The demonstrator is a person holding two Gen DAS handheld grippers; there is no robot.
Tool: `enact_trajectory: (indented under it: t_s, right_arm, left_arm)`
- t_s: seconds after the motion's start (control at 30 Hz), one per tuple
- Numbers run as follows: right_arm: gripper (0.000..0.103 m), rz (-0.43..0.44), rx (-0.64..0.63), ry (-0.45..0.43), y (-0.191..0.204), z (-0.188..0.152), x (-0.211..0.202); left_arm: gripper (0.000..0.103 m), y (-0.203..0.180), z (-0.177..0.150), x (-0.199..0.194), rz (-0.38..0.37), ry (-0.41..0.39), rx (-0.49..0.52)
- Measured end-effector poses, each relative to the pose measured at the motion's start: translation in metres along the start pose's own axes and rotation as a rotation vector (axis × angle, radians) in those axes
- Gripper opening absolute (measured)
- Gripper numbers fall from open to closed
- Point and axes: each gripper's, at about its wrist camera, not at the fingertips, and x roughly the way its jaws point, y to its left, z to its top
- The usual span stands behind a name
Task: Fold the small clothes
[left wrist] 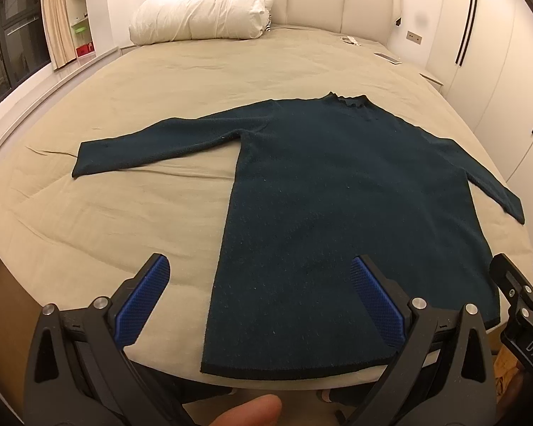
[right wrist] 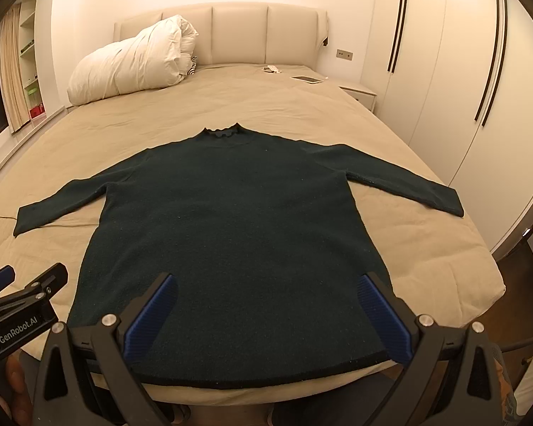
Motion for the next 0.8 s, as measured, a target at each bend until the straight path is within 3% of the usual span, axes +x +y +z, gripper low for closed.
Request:
enact_trajectory:
  t_s: [0.8]
  right_arm:
    - [0.103,0.001,-0.001,0.000,0.0008,-0.0003,0.0006]
  left_arm:
    - [0.103,0.0062,0.0014,0.0042,-0.002,0.007,-0.021]
